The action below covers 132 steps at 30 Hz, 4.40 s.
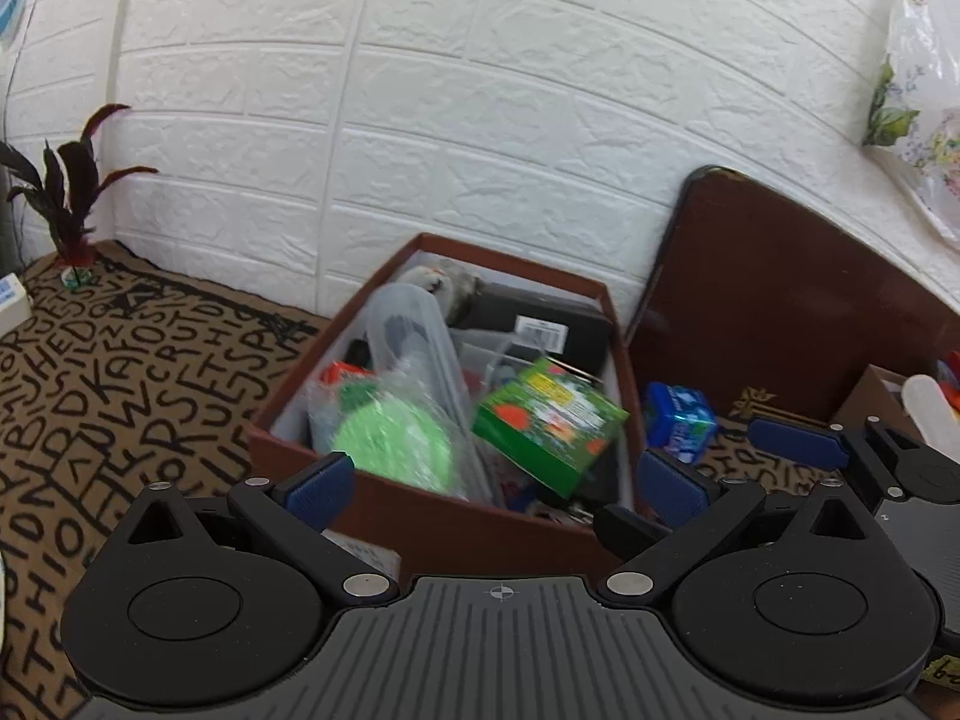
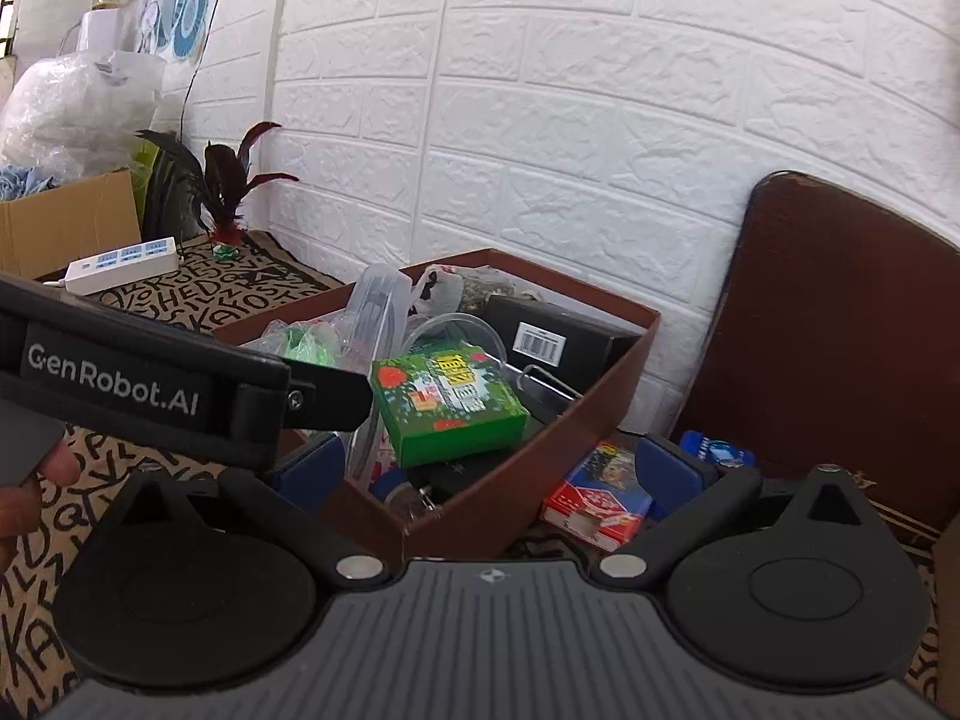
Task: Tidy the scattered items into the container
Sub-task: 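Carry the ball and snack box into the brown shoebox and open both tools, then move both tools to the blue gum bottle and grasp it with the left tool, then lift the blue gum bottle with the left tool beside the right tool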
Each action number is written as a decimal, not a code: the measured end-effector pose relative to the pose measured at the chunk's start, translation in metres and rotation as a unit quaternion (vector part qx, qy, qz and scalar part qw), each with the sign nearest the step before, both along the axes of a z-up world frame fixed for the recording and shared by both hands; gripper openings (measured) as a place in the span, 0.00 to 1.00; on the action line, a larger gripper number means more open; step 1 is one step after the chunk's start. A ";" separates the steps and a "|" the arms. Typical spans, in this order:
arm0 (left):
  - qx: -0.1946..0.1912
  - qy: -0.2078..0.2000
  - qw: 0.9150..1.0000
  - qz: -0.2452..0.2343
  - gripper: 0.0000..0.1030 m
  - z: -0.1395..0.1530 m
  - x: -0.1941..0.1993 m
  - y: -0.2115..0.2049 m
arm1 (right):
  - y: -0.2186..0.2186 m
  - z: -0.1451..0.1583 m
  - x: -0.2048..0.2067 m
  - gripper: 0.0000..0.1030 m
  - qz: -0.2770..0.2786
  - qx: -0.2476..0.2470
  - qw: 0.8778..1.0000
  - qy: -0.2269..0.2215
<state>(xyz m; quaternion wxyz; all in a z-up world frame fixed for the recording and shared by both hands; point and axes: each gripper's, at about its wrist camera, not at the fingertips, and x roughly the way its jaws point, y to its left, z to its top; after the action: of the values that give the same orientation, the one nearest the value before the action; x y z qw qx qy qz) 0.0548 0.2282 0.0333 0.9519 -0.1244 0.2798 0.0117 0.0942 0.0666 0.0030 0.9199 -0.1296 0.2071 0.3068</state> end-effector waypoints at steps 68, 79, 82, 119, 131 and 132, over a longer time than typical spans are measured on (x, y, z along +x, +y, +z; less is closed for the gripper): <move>0.037 0.072 0.992 -0.097 0.62 -0.089 0.227 -0.152 | -0.097 -0.098 0.181 0.73 0.002 0.049 0.996 0.073; 0.035 0.088 0.985 -0.144 0.64 -0.080 0.145 -0.187 | -0.135 -0.089 0.105 0.73 -0.019 0.046 0.995 0.082; 0.025 0.093 0.983 -0.155 0.64 -0.085 0.103 -0.193 | -0.151 -0.089 0.065 0.74 -0.017 0.051 0.995 0.089; -0.017 0.107 0.972 -0.211 0.84 -0.089 -0.029 -0.171 | -0.145 -0.083 -0.109 0.71 -0.021 -0.019 0.998 0.064; -0.015 0.128 0.968 -0.216 0.72 -0.099 -0.023 -0.175 | -0.141 -0.091 -0.099 0.58 -0.043 -0.023 0.994 0.098; -0.014 0.127 0.968 -0.215 0.72 -0.099 -0.024 -0.176 | -0.140 -0.091 -0.099 0.58 -0.044 -0.023 0.994 0.101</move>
<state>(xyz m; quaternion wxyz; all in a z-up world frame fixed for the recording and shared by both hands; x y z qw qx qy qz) 0.0313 0.0526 -0.0655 0.8867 -0.0716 0.4191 -0.1817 -0.0052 -0.0737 -0.0878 0.9037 -0.1098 0.3112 0.2726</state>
